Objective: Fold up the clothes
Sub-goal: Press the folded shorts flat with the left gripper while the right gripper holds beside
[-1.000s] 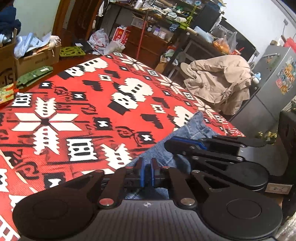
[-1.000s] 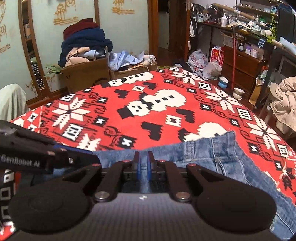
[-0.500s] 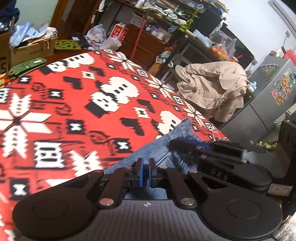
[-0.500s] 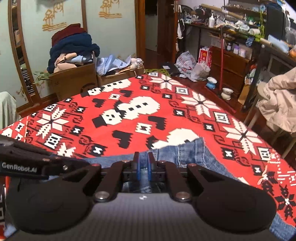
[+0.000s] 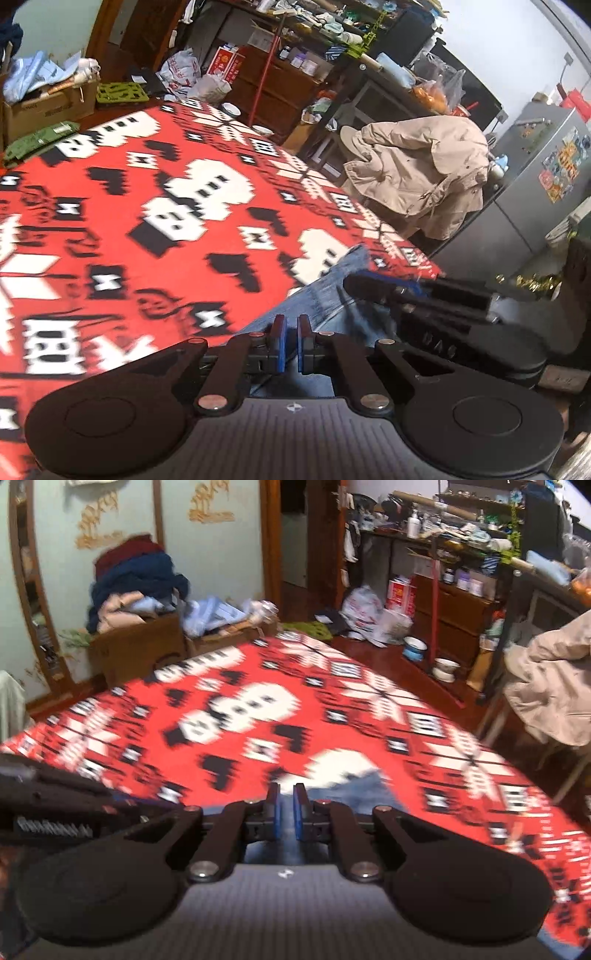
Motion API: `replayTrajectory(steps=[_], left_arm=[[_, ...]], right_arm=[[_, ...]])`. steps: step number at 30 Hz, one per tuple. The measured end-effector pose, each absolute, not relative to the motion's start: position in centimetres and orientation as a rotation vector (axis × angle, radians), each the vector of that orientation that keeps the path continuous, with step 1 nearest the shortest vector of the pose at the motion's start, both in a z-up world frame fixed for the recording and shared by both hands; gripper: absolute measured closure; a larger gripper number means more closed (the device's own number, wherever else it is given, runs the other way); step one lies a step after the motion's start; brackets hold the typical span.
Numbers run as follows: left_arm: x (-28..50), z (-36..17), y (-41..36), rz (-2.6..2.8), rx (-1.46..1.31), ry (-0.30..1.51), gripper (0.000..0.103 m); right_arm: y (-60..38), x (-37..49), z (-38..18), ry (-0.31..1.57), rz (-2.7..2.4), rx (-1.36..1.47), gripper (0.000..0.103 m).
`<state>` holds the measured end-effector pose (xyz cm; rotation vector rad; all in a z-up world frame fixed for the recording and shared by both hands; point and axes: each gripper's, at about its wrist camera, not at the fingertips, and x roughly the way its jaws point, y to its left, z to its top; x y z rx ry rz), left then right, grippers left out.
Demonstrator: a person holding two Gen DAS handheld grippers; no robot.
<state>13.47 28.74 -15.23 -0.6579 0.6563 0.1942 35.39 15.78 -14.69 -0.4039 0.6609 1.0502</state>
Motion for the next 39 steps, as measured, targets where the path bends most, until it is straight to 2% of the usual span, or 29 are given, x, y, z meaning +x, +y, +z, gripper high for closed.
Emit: replayTrajectory(steps=[5, 7, 17, 21, 26, 30, 39], left_arm=[[15.9, -15.8, 28.2, 0.211, -0.668, 0.655, 0.099], [16.4, -16.1, 28.3, 0.230, -0.674, 0.656, 0.103], [15.5, -16.6, 28.6, 0.268, -0.667, 0.599, 0.101], [15.5, -16.6, 28.8, 0.263, -0.671, 0.600, 0.100], [15.3, -16.7, 29.4, 0.244, -0.702, 0.611, 0.100], [15.6, -16.5, 29.1, 0.243, -0.682, 0.618, 0.100], [15.3, -16.5, 29.0, 0.228, -0.651, 0.628, 0.100]], right_arm=[[16.3, 37.3, -16.1, 0.684, 1.032, -0.400, 0.102], [17.1, 37.3, -16.6, 0.673, 1.043, -0.413, 0.103], [15.9, 36.9, -14.9, 0.673, 1.140, -0.374, 0.103], [16.9, 36.5, -16.4, 0.689, 1.125, -0.434, 0.102], [16.3, 38.7, -15.6, 0.720, 1.073, -0.297, 0.103], [15.4, 39.2, -15.3, 0.687, 1.015, -0.363, 0.102], [15.7, 41.8, -16.2, 0.738, 0.974, -0.270, 0.103]])
